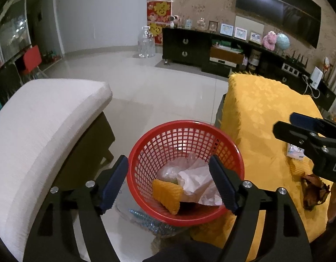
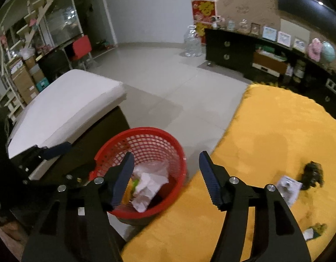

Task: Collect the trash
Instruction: 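Move both tools back over the table toward the remaining trash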

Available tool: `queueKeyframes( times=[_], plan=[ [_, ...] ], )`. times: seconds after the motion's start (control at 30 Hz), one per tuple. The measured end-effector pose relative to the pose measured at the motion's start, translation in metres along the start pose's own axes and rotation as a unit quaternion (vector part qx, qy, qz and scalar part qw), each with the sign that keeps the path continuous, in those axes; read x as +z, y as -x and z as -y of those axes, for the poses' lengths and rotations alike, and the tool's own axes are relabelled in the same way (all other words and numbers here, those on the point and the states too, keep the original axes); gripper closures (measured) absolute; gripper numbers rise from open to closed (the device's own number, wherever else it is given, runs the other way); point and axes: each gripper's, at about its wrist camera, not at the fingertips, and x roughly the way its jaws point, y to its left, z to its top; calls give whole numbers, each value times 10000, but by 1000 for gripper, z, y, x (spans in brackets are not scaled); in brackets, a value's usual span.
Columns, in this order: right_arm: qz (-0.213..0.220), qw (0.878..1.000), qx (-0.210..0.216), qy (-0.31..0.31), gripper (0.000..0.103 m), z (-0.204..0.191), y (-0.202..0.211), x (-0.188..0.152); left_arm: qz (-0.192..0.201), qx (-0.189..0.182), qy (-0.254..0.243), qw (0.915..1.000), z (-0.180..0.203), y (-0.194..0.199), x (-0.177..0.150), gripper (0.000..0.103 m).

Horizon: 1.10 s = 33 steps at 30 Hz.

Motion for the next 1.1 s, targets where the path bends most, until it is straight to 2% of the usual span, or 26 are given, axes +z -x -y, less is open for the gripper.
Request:
queueKeyframes(
  times=[0.13,0.4,0.83,1.1],
  plan=[
    [139,9997,-175,-126,31,12,13,-6,88,79,-55,9999,5,9,1,22],
    [409,9972,-494,-390,19,34,42,-20,210,39,-193,9996,19,23,4,21],
    [732,9879,-1149,-740,17,82,97,-57,248,-168,-530,9981,56,35,0,21],
    [761,9746,-1711,-1227,17,130,128,-94,183,-444,-830,9954,93,33,-3,21]
  ],
)
